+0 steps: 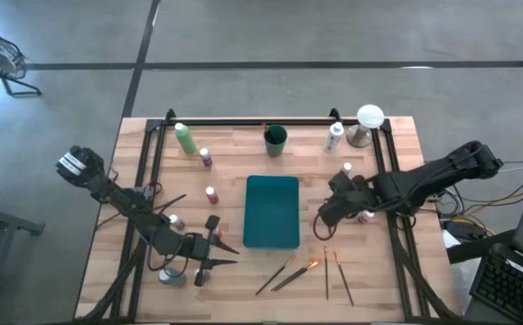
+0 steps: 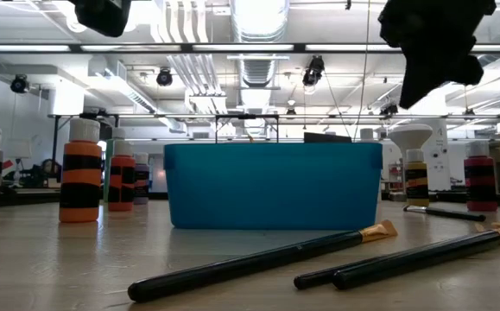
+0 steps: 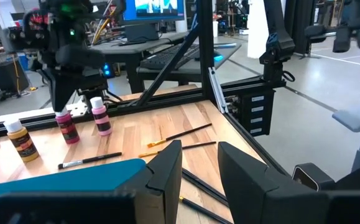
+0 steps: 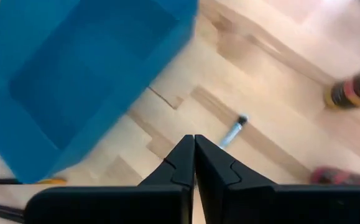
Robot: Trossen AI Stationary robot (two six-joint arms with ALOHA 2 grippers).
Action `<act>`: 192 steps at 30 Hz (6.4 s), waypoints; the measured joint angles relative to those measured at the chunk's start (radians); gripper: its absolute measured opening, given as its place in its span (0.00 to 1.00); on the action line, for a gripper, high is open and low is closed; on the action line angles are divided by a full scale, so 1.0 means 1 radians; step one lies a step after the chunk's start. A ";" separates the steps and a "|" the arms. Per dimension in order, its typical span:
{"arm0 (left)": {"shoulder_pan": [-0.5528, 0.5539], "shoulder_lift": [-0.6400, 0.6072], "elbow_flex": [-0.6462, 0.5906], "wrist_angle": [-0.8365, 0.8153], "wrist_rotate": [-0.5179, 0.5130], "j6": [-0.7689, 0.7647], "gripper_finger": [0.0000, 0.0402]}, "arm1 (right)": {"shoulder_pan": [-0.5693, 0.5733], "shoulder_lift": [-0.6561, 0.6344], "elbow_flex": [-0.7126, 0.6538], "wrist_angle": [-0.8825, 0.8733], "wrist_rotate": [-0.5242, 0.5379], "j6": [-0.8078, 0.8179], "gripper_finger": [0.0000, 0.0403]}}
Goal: Pick & Place Paint Supplies
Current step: Put the silver paint brush into the green cup
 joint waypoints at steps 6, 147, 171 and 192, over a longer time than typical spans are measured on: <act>0.000 0.000 0.000 0.000 0.000 0.021 0.27 | -0.034 0.043 0.001 -0.125 -0.017 0.070 0.02; 0.000 0.000 0.000 -0.001 0.000 0.002 0.27 | -0.464 0.204 0.272 0.875 0.213 -1.213 0.02; 0.004 0.000 0.000 -0.001 -0.005 0.050 0.27 | -0.665 0.434 0.105 1.429 -0.053 -1.359 0.02; 0.004 0.000 -0.002 -0.029 -0.004 0.022 0.27 | -0.690 0.570 0.099 1.496 -0.089 -1.359 0.02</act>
